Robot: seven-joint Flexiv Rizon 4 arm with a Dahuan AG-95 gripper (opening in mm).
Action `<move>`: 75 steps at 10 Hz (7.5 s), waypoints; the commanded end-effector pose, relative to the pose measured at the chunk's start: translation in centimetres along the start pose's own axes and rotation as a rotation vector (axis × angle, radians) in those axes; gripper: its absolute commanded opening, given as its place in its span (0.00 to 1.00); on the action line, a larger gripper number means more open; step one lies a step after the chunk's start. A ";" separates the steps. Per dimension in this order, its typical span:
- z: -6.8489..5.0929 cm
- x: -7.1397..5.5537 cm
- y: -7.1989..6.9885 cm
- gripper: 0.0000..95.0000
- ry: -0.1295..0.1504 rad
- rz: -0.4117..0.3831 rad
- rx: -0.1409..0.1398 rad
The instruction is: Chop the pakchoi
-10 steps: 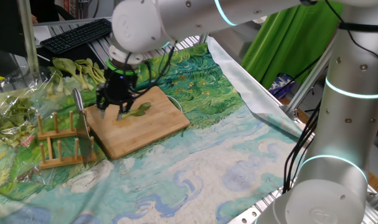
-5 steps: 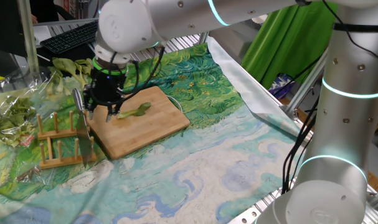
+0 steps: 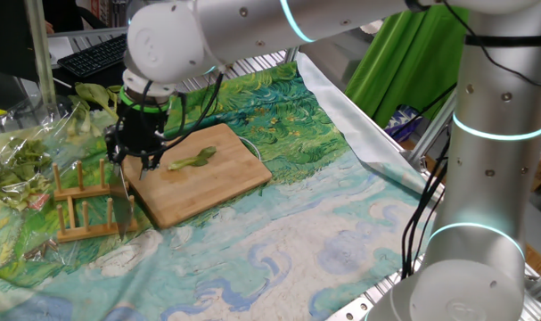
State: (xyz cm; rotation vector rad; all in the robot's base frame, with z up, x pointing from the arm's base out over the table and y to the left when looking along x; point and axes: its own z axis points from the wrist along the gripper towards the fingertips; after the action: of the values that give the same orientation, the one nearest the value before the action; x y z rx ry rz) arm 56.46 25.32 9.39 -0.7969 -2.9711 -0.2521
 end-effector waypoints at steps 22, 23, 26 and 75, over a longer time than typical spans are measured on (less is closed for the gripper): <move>5.5 -0.7 0.4 0.20 -0.004 0.027 -0.122; 5.5 -0.7 0.4 0.20 -0.009 0.029 -0.124; 5.4 -0.6 0.4 0.20 -0.010 0.017 -0.124; -0.7 0.0 3.1 0.00 -0.060 -0.060 0.072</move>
State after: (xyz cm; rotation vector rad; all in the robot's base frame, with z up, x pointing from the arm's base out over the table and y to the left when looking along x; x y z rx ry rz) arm 57.84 27.63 10.94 -0.7208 -3.0400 -0.1215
